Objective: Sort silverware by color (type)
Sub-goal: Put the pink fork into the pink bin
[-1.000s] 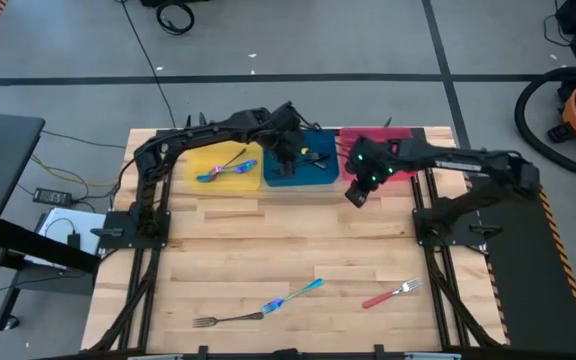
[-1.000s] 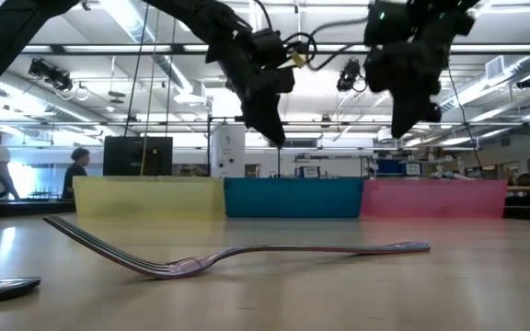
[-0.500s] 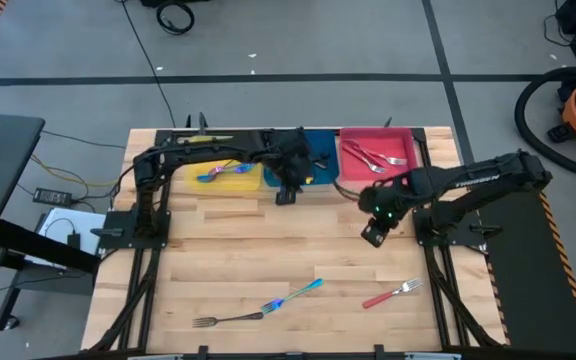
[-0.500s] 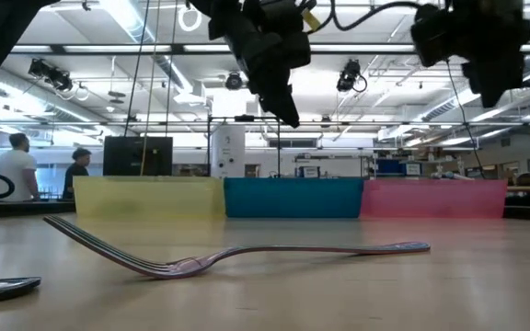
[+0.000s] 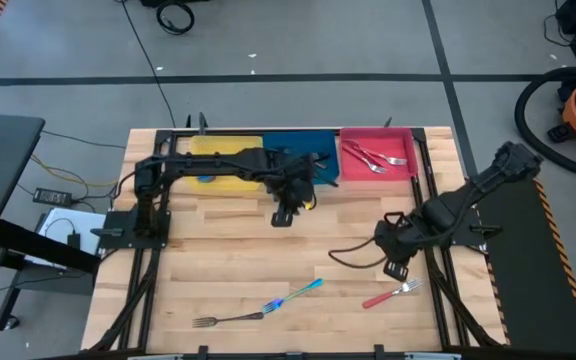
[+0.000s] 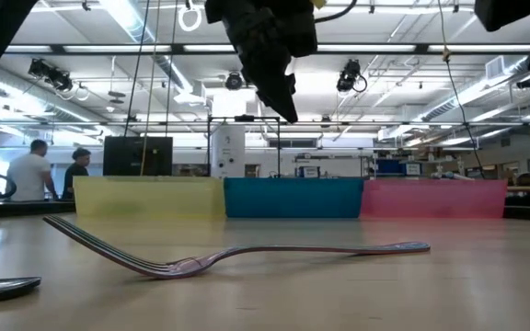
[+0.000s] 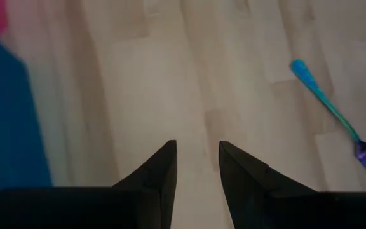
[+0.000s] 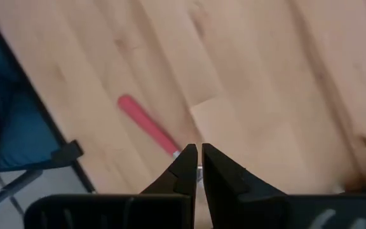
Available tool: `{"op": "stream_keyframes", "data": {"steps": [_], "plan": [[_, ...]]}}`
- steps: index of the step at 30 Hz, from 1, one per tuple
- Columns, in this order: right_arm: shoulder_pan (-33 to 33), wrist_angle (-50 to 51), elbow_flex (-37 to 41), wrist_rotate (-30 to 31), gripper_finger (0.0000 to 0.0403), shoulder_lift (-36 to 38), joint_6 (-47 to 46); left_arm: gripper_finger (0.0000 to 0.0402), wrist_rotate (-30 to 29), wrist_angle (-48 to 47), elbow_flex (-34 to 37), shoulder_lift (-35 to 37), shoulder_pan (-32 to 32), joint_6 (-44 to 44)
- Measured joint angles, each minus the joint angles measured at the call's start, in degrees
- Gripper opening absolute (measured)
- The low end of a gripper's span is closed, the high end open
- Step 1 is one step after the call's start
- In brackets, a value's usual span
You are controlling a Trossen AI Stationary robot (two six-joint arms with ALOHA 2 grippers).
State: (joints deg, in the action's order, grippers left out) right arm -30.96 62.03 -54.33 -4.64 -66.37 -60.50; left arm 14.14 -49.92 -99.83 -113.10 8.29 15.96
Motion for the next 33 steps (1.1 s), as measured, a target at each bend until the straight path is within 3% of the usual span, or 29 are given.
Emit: {"op": "stream_keyframes", "data": {"steps": [8,15,21,24,33], "plan": [[-3.77,-5.16,0.00,-1.92,0.0038,-2.59,-1.39,0.0117,-0.80,-0.10,0.00,0.00,-2.36,-3.33],[-5.48,-7.96,0.00,-7.17,0.0081,-6.68,2.56,0.0117,-1.01,0.25,0.00,0.00,-3.29,-7.95],[-8.05,-7.98,0.00,-6.64,0.0129,-11.06,8.51,0.0117,-1.13,0.34,0.02,-0.02,-3.69,-12.10],[-10.38,-7.97,0.00,-3.25,0.0147,-13.91,12.23,0.0117,-1.13,0.34,0.02,-0.02,-3.88,-13.99],[-17.29,-7.68,0.00,-1.22,0.0157,-22.86,14.63,0.0117,-1.12,0.36,0.02,-0.02,-5.23,-16.08]]}}
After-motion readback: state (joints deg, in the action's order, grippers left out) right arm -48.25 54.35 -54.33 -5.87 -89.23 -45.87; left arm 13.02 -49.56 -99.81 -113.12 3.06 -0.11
